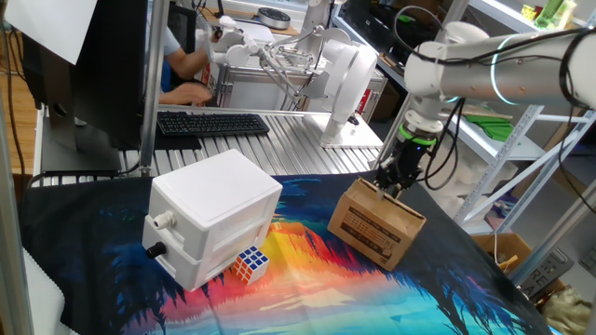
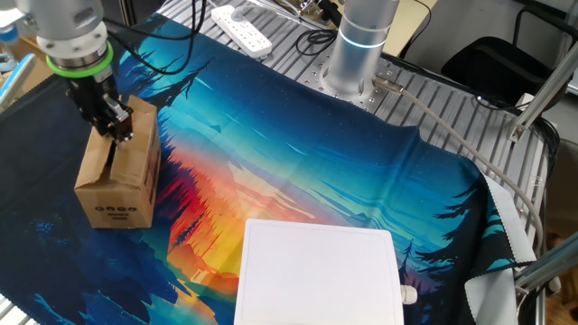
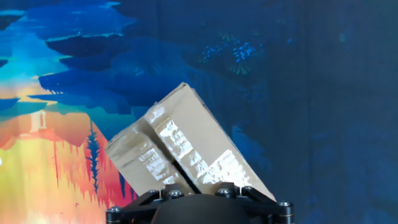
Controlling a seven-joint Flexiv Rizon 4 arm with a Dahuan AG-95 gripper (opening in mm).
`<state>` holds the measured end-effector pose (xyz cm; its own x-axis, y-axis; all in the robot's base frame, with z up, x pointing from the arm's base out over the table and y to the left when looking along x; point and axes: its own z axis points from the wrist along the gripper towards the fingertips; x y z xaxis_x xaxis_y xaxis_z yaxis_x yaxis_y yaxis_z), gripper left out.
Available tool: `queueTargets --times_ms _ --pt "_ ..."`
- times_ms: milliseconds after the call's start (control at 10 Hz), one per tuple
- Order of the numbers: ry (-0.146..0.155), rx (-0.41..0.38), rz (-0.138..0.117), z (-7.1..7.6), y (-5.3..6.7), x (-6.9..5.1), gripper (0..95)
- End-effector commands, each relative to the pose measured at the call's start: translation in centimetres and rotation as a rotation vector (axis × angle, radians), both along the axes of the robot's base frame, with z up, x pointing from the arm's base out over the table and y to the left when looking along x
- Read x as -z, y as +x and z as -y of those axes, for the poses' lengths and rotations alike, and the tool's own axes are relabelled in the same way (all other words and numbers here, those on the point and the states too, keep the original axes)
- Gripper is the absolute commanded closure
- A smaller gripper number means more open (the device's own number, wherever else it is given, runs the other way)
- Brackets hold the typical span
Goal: Cover the box
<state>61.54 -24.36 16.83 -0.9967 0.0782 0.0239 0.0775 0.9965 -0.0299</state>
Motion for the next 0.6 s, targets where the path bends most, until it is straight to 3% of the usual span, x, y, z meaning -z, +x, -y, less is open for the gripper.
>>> queueTargets --times_ms 100,600 --pt "-0.021 0.062 0.005 0.3 -0.7 -1.5 57.0" --pt "-0.041 0.190 -0.007 1.8 -2.1 -5.6 57.0"
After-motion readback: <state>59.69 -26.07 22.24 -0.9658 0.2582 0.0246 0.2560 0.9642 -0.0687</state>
